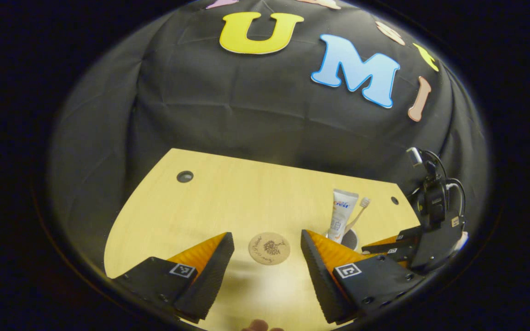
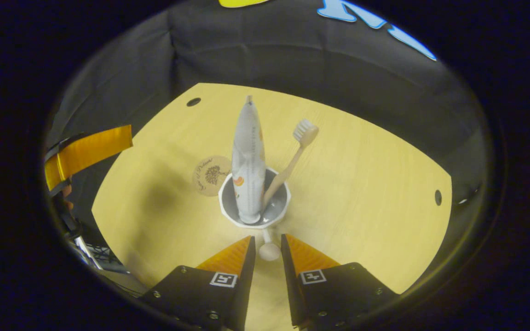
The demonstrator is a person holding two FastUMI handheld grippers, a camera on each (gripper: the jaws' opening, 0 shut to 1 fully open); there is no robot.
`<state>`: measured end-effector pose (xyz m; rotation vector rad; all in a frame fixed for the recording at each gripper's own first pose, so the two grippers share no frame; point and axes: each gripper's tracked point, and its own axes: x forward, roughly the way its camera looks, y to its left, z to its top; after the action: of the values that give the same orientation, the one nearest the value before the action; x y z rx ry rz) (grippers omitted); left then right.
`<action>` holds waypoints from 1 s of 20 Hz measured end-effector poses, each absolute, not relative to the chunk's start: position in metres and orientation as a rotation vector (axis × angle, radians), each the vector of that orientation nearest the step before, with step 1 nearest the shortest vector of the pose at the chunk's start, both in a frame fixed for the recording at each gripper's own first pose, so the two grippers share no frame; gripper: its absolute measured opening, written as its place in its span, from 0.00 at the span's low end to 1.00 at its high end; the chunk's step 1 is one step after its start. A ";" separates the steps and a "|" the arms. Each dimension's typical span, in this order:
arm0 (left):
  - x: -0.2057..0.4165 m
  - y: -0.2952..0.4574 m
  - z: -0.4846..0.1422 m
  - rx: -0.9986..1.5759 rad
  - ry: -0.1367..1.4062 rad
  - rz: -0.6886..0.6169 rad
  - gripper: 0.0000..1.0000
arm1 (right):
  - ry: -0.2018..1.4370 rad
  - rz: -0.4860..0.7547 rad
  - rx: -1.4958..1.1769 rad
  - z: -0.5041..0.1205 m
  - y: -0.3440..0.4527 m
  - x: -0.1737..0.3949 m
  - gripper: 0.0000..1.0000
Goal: Put the toothbrush and toothpaste on the desktop into the cup, then pick up the cup and place it on the coaster on the desktop.
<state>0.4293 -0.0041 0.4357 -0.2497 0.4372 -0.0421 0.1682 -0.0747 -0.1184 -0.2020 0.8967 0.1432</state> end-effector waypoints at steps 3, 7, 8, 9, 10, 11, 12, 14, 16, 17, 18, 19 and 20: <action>0.423 -0.001 0.425 -0.242 0.457 -0.023 0.94 | 0.928 0.152 -0.243 -0.130 -0.074 0.172 0.36; 0.403 0.008 0.405 -0.248 0.491 0.006 0.94 | 0.966 0.156 -0.224 -0.146 -0.074 0.179 0.36; 0.400 0.011 0.401 -0.258 0.498 0.012 0.94 | 0.972 0.156 -0.215 -0.148 -0.074 0.181 0.36; 0.396 0.015 0.397 -0.269 0.507 0.023 0.94 | 0.975 0.156 -0.207 -0.150 -0.074 0.183 0.36; 0.395 0.017 0.394 -0.276 0.513 0.032 0.94 | 0.977 0.159 -0.202 -0.151 -0.073 0.185 0.36; 0.392 0.021 0.390 -0.283 0.519 0.042 0.94 | 0.980 0.164 -0.201 -0.152 -0.072 0.185 0.36; 0.391 0.024 0.388 -0.287 0.523 0.050 0.94 | 0.986 0.165 -0.207 -0.154 -0.073 0.186 0.36; 0.389 0.029 0.386 -0.291 0.526 0.065 0.94 | 0.988 0.169 -0.213 -0.159 -0.074 0.187 0.36; 0.388 0.032 0.385 -0.291 0.529 0.074 0.94 | 0.995 0.165 -0.202 -0.165 -0.073 0.189 0.29; 0.387 0.033 0.384 -0.290 0.531 0.078 0.94 | 0.988 0.160 -0.197 -0.163 -0.076 0.191 0.29; 0.385 0.035 0.382 -0.291 0.532 0.081 0.94 | 0.986 0.160 -0.200 -0.165 -0.076 0.191 0.28; 0.383 0.035 0.381 -0.295 0.533 0.083 0.94 | 0.974 0.158 -0.207 -0.164 -0.075 0.191 0.27; 0.384 0.035 0.381 -0.299 0.531 0.085 0.94 | 0.971 0.153 -0.214 -0.164 -0.075 0.190 0.23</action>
<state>0.3837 0.0352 0.3812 -0.2990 0.5311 0.0852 0.1901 -0.0747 -0.1636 -0.2141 0.9710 0.1529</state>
